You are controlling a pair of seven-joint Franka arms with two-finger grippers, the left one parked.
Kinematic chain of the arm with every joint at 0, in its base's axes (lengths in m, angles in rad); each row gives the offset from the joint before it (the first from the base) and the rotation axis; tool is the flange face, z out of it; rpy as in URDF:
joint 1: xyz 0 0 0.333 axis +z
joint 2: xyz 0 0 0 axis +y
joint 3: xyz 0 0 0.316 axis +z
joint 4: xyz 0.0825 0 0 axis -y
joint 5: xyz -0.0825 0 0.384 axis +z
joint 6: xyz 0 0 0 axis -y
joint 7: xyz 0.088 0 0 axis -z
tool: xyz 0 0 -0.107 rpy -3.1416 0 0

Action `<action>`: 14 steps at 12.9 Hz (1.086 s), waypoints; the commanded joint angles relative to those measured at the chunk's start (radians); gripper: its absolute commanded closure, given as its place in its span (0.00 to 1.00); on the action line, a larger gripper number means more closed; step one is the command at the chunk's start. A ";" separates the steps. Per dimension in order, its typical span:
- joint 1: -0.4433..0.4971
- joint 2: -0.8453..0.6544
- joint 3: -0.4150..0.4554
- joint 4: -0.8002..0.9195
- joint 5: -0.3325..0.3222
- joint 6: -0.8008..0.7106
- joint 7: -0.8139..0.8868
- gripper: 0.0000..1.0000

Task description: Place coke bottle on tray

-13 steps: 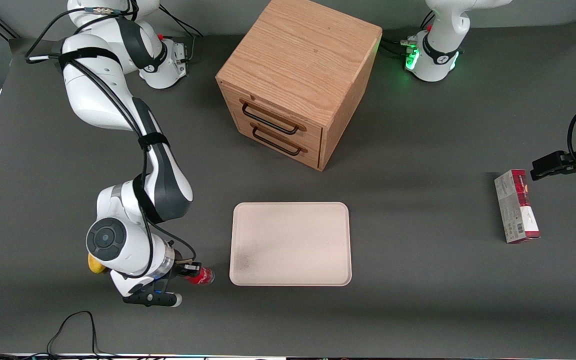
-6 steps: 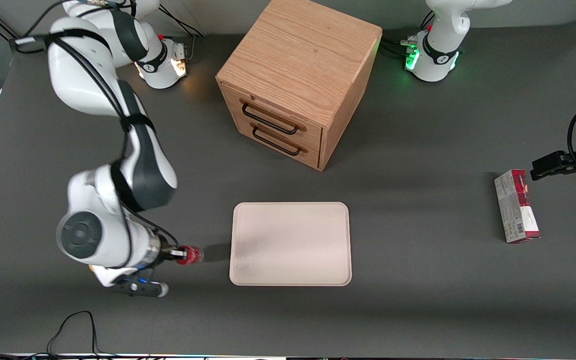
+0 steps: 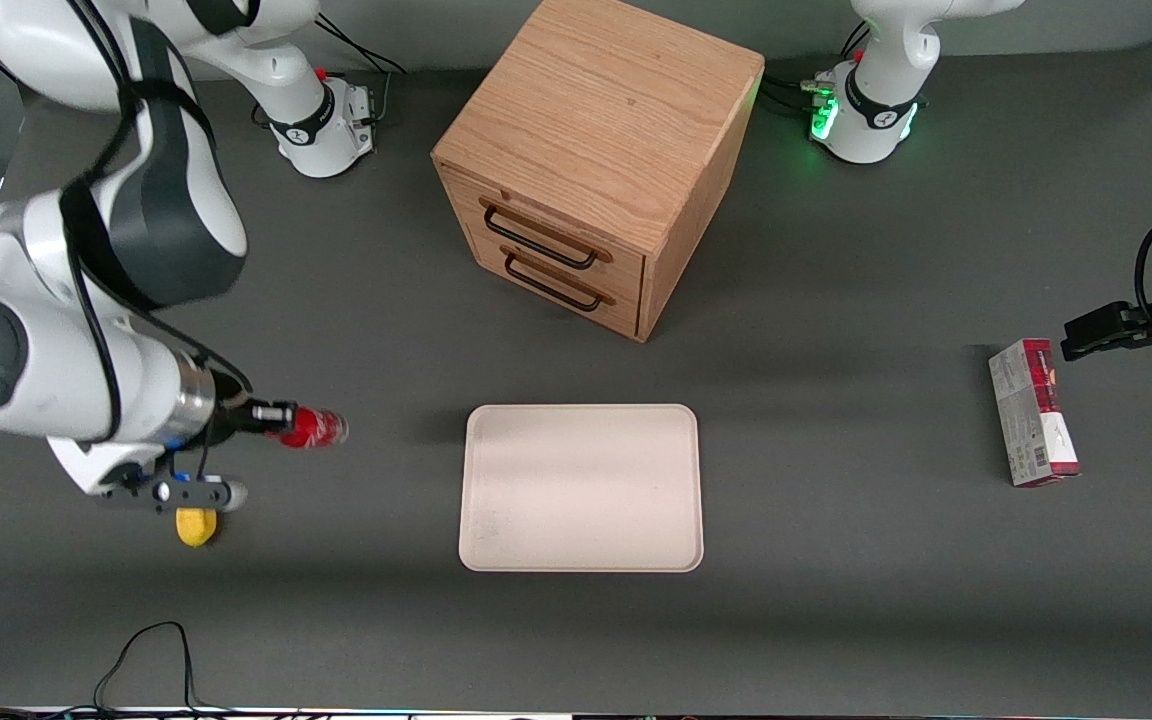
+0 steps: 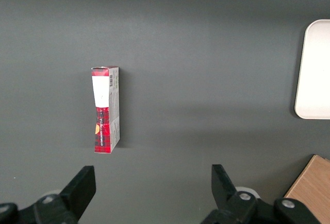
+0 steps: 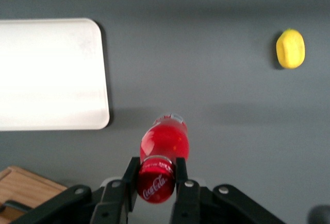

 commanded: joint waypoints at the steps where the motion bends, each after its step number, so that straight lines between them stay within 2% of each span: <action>1: 0.014 -0.348 0.002 -0.520 0.004 0.202 -0.040 1.00; 2: 0.028 -0.366 0.002 -0.559 0.001 0.210 -0.043 1.00; 5: 0.036 -0.329 0.002 -0.521 0.003 0.218 -0.025 1.00; 7: 0.044 -0.218 0.008 -0.402 0.004 0.210 0.039 1.00; 14: 0.168 0.157 0.011 0.033 0.001 0.226 0.375 1.00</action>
